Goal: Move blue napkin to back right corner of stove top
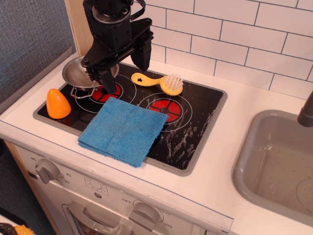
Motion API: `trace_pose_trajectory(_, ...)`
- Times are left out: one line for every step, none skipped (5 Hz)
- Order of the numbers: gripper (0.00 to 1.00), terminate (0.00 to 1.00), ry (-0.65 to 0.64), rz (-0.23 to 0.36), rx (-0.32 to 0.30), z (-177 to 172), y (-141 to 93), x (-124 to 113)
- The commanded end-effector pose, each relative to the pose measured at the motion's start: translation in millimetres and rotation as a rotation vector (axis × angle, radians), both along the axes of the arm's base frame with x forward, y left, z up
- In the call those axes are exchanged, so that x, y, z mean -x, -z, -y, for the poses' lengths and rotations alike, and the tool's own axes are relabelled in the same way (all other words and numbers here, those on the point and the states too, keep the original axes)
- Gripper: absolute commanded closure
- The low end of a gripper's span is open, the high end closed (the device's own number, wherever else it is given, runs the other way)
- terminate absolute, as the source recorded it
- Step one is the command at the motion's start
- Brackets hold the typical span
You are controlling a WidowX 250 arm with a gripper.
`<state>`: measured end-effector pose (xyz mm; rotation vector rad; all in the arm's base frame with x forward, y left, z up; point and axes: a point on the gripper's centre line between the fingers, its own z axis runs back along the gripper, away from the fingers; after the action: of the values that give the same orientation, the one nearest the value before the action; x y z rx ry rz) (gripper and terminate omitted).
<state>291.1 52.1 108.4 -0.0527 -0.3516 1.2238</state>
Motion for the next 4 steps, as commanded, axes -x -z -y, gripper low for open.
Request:
trace_pose_trajectory(0.0, 0.0, 0.0, 0.0, 0.0, 0.0, 0.0, 0.0)
trace_pose_trajectory(0.0, 0.0, -0.014, -0.002, 0.029, -6.3, 12.3, 0.5)
trace_pose_trajectory(0.0, 0.0, 0.019, -0.032, 0.097, -9.4, 32.7, 5.1)
trace_pose_trajectory(0.0, 0.0, 0.046, -0.058, 0.088, -9.4, 53.1, 6.4)
